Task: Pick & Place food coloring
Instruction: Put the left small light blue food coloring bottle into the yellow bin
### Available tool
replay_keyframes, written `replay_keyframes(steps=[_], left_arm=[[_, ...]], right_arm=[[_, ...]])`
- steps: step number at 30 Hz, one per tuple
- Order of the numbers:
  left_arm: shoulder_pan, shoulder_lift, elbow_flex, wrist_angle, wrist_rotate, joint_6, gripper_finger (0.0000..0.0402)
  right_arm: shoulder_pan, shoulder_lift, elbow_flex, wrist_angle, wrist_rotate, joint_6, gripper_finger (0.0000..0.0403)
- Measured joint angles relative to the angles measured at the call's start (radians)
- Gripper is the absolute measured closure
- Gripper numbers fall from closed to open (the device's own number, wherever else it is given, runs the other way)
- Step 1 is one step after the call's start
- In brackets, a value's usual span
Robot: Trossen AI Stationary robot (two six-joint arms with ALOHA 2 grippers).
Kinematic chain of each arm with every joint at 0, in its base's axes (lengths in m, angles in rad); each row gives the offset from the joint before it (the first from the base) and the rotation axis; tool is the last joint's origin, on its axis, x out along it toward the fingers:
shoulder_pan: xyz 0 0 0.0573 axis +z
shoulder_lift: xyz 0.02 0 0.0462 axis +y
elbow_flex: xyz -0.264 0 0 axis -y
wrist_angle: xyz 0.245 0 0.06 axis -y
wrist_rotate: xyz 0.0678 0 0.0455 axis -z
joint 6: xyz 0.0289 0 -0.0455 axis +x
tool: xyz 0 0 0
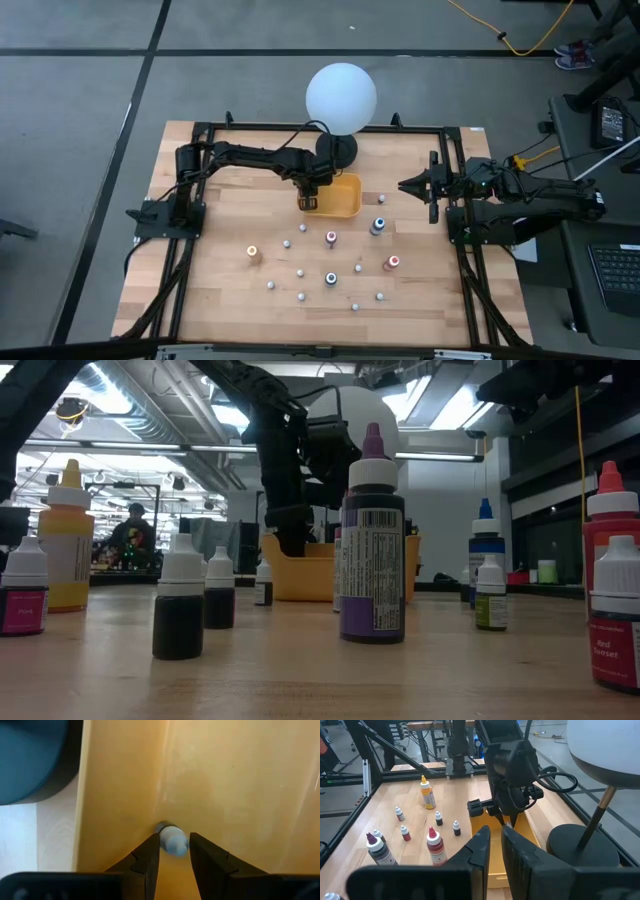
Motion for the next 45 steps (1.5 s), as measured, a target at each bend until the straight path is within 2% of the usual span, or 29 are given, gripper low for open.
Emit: replay_keyframes(steps=[9,17,21,25,30,45], left_arm=[[-0.005,-0.005,0.000,-0.002,0.018,-0.009,0.0296],[-0.007,-0.015,0.000,0.008,-0.033,-0.015,0.0307],[-0.007,-0.015,0.000,0.008,0.027,0.007,0.0322],[-0.020,-0.015,0.000,0.036,0.043,0.077,0.0323],[-0.023,-0.015,0.000,0.087,0.045,0.145,0.0308],[-0.028,-0.015,0.000,0.069,0.024,0.329,0.0245]], right_arm=[[0.000,0.000,0.000,0.000,0.000,-0.002,0.0351],[0.000,0.000,0.000,0.000,0.000,-0.003,0.0351],[0.000,0.000,0.000,0.000,0.000,-0.003,0.0351],[0.000,0.000,0.000,0.000,0.000,-0.003,0.0351],[0.000,0.000,0.000,0.000,0.000,-0.003,0.0351],[0.000,0.000,0.000,0.000,0.000,0.000,0.0351]])
